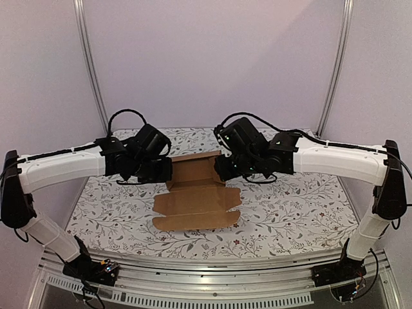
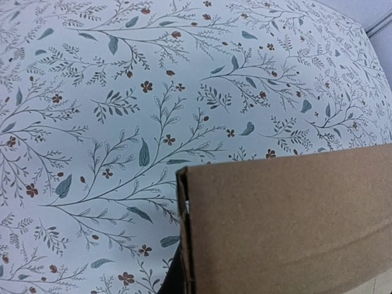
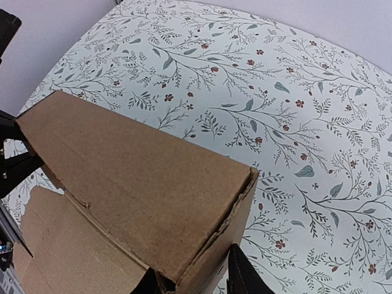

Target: Fold the paper box

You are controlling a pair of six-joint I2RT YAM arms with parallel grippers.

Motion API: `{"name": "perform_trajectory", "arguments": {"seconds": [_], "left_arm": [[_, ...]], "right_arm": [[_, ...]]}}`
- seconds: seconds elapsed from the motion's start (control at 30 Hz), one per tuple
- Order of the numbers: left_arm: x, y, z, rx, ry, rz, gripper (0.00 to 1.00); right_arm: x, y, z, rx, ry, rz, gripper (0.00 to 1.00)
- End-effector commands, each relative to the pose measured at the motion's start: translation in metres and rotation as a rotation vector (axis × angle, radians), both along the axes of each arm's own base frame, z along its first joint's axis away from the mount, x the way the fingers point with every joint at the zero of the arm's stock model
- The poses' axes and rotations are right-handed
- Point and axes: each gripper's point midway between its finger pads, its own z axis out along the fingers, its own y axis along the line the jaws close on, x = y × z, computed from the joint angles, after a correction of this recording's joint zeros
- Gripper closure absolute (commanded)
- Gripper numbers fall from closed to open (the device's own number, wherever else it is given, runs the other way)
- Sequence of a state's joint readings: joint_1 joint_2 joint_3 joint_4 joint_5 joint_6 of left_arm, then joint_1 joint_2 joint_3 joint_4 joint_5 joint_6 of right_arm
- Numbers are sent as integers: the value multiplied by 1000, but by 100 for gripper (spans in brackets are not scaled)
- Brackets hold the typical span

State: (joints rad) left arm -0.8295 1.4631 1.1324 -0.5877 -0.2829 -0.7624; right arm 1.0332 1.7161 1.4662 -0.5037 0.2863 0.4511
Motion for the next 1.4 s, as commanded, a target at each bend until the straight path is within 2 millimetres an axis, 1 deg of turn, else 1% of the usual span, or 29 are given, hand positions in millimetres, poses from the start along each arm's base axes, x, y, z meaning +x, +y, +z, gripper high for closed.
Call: {"name": "perform_trajectory", "arguments": {"seconds": [0.0,0.2,0.27,0.33,0.37,0.47,0.67,0.7,0.73,0.77,0.8,0.93,1.07,1.3,1.37], "left_arm": [[-7,-23,3,-41,41,-43,100],[-8,-34,4,-54,66,-65,100],[-8,-36,4,-58,72,-71,100],[-9,-38,5,-63,77,-75,100],[-10,-40,5,-68,79,-78,100],[-11,-42,6,-73,84,-85,100],[-12,-46,7,-73,86,-91,100],[-12,-46,8,-75,85,-91,100],[-12,-46,8,-75,86,-92,100],[-13,-47,8,-75,86,-93,100],[-13,-47,8,-75,85,-95,100],[-14,-47,11,-78,80,-97,100],[-14,-46,14,-80,76,-98,100],[-17,-46,22,-99,73,-106,100],[-18,-46,23,-106,72,-107,100]], "right_arm": [[7,4,-10,-14,-40,-67,73],[15,3,-21,-39,-58,-111,79],[17,3,-22,-41,-64,-119,86],[18,5,-23,-39,-68,-120,98],[19,5,-23,-40,-69,-121,100],[19,7,-23,-39,-72,-118,100],[16,14,-16,-24,-87,-105,100],[15,16,-15,-22,-87,-103,99],[15,17,-13,-18,-89,-102,92],[16,18,-15,-22,-88,-103,83],[16,18,-15,-21,-86,-103,79],[15,21,-22,-28,-74,-98,75],[16,23,-31,-36,-60,-96,74],[16,28,-39,-48,-47,-86,67],[16,30,-43,-52,-42,-84,66]]}}
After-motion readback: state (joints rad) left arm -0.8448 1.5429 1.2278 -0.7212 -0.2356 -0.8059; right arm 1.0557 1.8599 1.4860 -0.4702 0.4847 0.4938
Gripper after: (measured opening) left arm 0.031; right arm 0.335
